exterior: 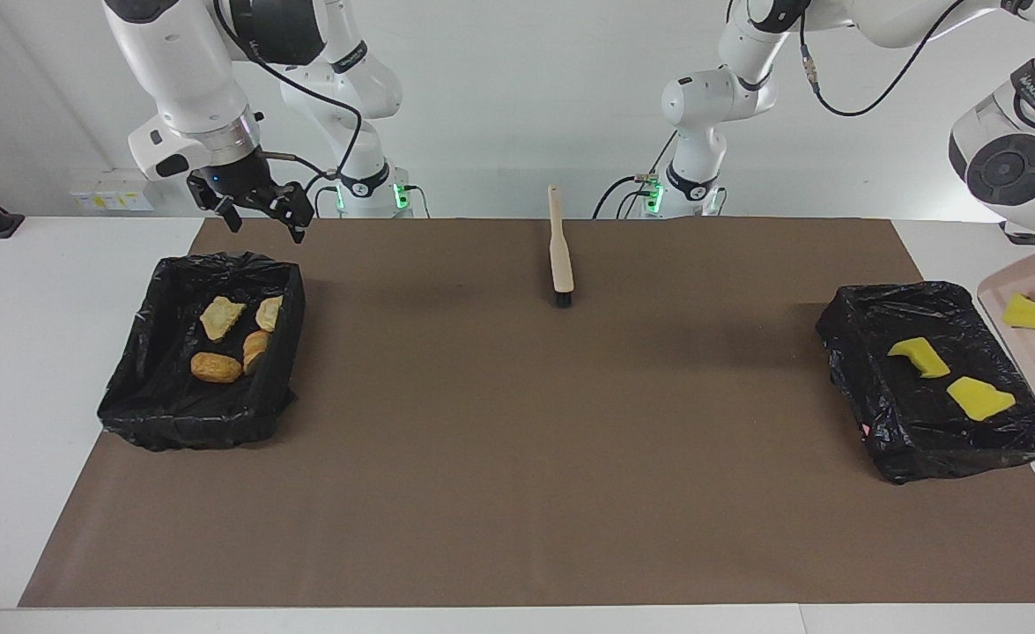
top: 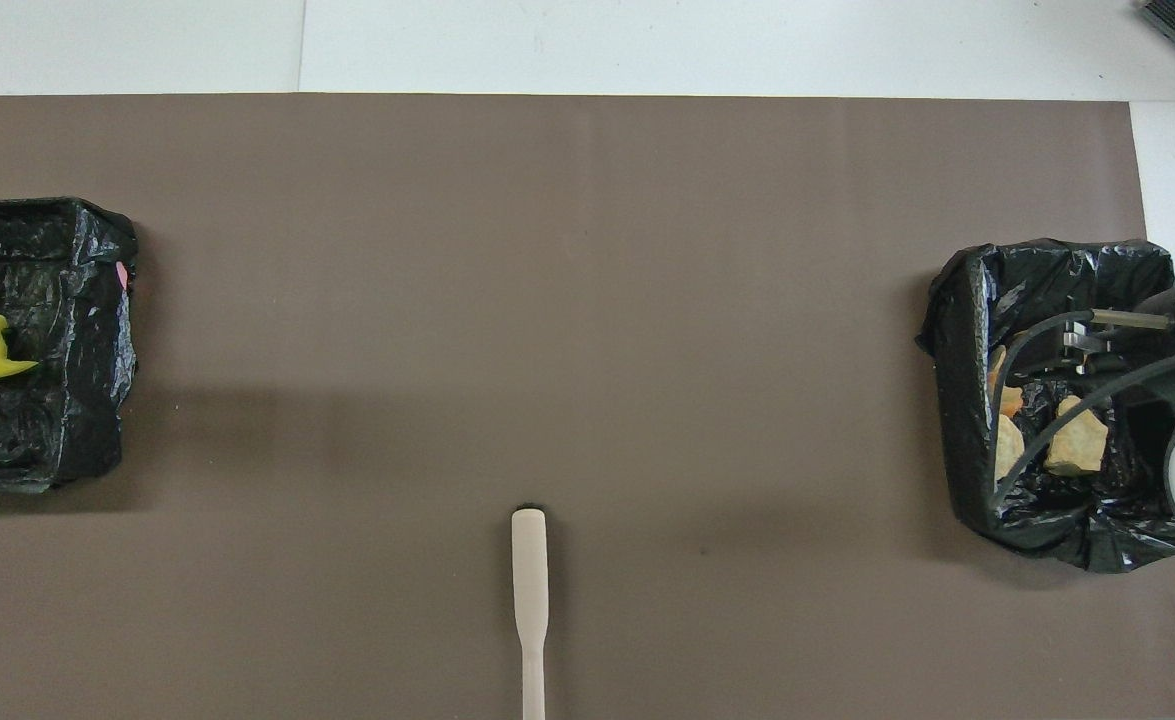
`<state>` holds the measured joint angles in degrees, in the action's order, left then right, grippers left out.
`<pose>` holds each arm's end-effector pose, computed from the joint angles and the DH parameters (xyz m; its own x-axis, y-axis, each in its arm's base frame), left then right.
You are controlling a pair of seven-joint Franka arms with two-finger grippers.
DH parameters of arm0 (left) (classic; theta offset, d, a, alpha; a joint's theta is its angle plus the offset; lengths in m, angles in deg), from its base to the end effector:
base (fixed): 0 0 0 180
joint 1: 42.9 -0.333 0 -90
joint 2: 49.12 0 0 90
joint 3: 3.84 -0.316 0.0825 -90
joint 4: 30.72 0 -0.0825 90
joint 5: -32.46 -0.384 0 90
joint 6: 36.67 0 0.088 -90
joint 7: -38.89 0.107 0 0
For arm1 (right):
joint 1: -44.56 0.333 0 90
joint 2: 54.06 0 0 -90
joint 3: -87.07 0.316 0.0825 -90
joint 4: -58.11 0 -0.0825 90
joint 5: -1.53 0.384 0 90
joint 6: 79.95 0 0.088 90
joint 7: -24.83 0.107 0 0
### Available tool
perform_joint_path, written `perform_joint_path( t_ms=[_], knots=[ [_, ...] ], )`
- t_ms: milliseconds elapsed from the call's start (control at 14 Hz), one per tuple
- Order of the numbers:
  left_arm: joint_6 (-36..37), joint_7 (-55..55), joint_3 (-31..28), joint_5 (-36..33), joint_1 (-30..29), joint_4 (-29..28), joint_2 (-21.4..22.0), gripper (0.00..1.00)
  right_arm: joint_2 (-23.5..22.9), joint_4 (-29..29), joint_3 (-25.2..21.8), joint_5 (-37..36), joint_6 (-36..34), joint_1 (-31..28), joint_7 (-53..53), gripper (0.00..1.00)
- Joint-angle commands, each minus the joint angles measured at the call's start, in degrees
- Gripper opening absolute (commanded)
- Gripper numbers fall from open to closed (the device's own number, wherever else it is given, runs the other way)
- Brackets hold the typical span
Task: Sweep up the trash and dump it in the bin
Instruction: 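Shake the sponges out of the dustpan into the bin with the left gripper, then lift the empty dustpan out of the bin with the left gripper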
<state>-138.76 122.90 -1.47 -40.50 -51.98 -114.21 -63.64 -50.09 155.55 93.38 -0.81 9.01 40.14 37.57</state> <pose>0.6400 0.1620 0.6056 0.0079 -0.3235 -0.9462 -0.9984 0.0507 -0.0257 0.5279 0.0149 0.5994 0.9796 -0.1896 -0.0664 -0.1854 -0.9805 0.0646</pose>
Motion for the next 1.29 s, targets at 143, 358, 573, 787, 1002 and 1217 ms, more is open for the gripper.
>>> perform_joint_path(
  t_ms=[143,358,573,787,1002,1217],
  knots=[
    [3.89,-6.47,-0.88,-6.40,2.66,-1.41,1.51,0.00,0.51,-0.23,0.11,1.20,-1.42,-0.32,0.88,1.00],
    [8.03,-11.76,-0.88,-10.54,5.29,-1.94,2.30,0.00,0.51,-0.14,0.11,1.20,-1.42,-0.32,0.62,1.00],
    [7.70,-11.85,-0.80,-11.69,6.70,-2.91,3.00,0.00,0.51,-0.14,0.11,1.20,-1.42,-0.40,0.62,1.00],
    [5.25,-11.85,-0.71,-11.69,6.36,-4.66,3.88,0.00,0.51,-0.14,0.11,1.20,-1.42,-0.40,0.53,1.00],
    [2.34,-11.94,-1.15,-11.34,5.39,-6.60,4.94,0.00,0.51,-0.14,0.02,1.20,-1.51,-0.41,0.53,1.00],
    [1.54,-11.59,-1.06,-10.37,5.39,-6.42,4.94,0.00,0.51,-0.14,0.02,1.20,-1.42,-0.41,0.53,1.00]
  ],
)
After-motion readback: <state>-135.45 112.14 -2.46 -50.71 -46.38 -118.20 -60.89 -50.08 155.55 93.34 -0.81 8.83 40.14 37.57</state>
